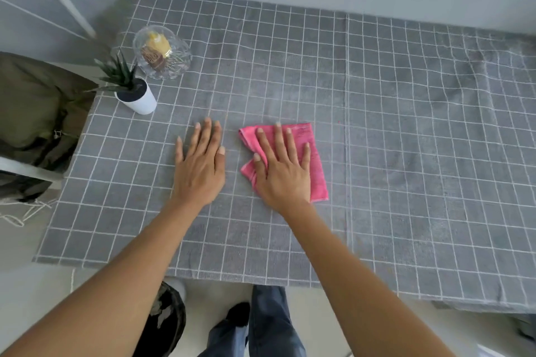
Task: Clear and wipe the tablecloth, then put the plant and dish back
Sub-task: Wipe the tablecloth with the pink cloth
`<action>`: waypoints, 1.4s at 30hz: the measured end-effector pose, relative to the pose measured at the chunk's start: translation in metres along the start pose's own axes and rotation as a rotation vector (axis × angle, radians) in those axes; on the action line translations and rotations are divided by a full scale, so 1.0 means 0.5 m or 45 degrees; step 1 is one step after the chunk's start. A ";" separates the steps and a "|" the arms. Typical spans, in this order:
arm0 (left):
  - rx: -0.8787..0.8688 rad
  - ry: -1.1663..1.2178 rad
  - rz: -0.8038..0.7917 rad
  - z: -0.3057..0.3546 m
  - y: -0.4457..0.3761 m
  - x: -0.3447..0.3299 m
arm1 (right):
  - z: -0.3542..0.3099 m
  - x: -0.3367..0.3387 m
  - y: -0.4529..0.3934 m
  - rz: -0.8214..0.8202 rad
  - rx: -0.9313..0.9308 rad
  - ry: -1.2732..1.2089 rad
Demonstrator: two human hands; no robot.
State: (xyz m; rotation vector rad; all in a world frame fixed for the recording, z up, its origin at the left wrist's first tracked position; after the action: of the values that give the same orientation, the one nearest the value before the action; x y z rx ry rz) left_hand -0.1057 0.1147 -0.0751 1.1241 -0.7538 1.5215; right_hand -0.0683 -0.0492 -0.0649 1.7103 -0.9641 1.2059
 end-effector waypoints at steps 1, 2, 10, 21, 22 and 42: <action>-0.008 0.004 0.001 -0.004 0.006 -0.001 | 0.008 0.002 0.003 0.002 0.044 0.004; -0.016 0.000 0.003 -0.008 0.013 -0.002 | 0.024 0.006 0.004 0.008 0.070 0.008; -0.023 -0.034 0.016 -0.014 0.026 -0.001 | 0.263 0.052 0.026 0.021 -0.412 0.084; -0.019 -0.046 0.041 -0.011 0.024 -0.007 | 0.048 0.007 0.057 -0.001 -0.250 0.065; -0.021 -0.045 0.045 -0.011 0.024 -0.007 | 0.017 -0.003 0.065 -0.015 -0.145 0.074; -0.005 0.034 -0.032 0.086 0.033 -0.026 | 0.347 0.062 0.085 0.054 -0.574 -0.035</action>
State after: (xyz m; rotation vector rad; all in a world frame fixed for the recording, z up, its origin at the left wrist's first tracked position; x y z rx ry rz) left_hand -0.1102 0.0671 -0.0701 1.1045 -0.7216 1.5110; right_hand -0.0402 -0.2283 -0.0640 1.3557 -1.1903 0.9059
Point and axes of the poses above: each hand's wrist, its own y-axis away from the middle knuckle, its own x-axis out of the back of the hand, z = x × y, the point moved 1 cm from there along -y, towards the middle knuckle, and after that the axes turned 5 degrees about y, right-handed, at the moved point
